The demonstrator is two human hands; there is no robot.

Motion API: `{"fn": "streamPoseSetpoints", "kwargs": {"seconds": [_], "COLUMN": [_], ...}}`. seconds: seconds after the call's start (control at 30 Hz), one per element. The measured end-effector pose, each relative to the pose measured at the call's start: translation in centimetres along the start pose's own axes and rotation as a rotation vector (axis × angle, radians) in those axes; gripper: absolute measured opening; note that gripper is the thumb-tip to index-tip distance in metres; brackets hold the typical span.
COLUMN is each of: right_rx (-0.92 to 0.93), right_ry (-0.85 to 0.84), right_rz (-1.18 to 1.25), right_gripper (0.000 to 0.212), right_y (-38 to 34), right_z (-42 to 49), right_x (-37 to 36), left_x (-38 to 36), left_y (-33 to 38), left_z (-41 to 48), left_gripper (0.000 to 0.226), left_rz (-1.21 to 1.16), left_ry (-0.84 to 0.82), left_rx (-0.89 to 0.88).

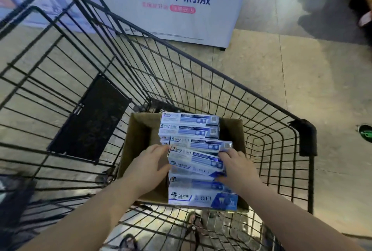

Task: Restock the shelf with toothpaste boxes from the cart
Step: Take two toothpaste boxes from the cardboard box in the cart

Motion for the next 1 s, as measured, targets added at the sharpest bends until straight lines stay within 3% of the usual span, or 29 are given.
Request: {"fn": "streamPoseSetpoints", "kwargs": {"seconds": [0.1,0.33,0.53,0.87,1.0], "right_rx": [-0.044,-0.153,-0.222,-0.204,-0.190], "right_ry": [-0.004,0.174,0.293,0.276,0.286], "right_rz": [0.206,0.465,0.515,0.582,0.576], "right_gripper": [0.056,0.042,0.048,0.046,0.047], "right_y": [0.0,3.5,6.4,6.4,6.0], "right_z": [-0.7,-4.5,-4.7,-3.6,-3.4], "right_x": [0.0,3.2,4.9,3.1,3.6], "left_x": [0.1,-0.6,-3.4,-5.4,-4.7], "left_y": [-1.1,0.2,0.9,-1.1,-0.6], "left_z": [0.2,2.8,6.7,7.4,7.0], "left_gripper": [0.054,0.056,0.067,0.058,0.051], "left_rz": [0.010,0.113,0.261,0.380,0.260], "left_ry": [0.027,0.023,-0.040,0.103,0.087], "left_rx": [0.023,-0.011,-0.084,-0.097,-0.102]}}
Point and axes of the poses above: each hand's wrist, its own z-axis towards the middle knuckle, its own x-axis out of the back of the hand, y = z × x, the point moved 1 cm from there along z, towards the middle knuckle, and after that the axes turned 3 degrees about y, right-handed, at the moved point
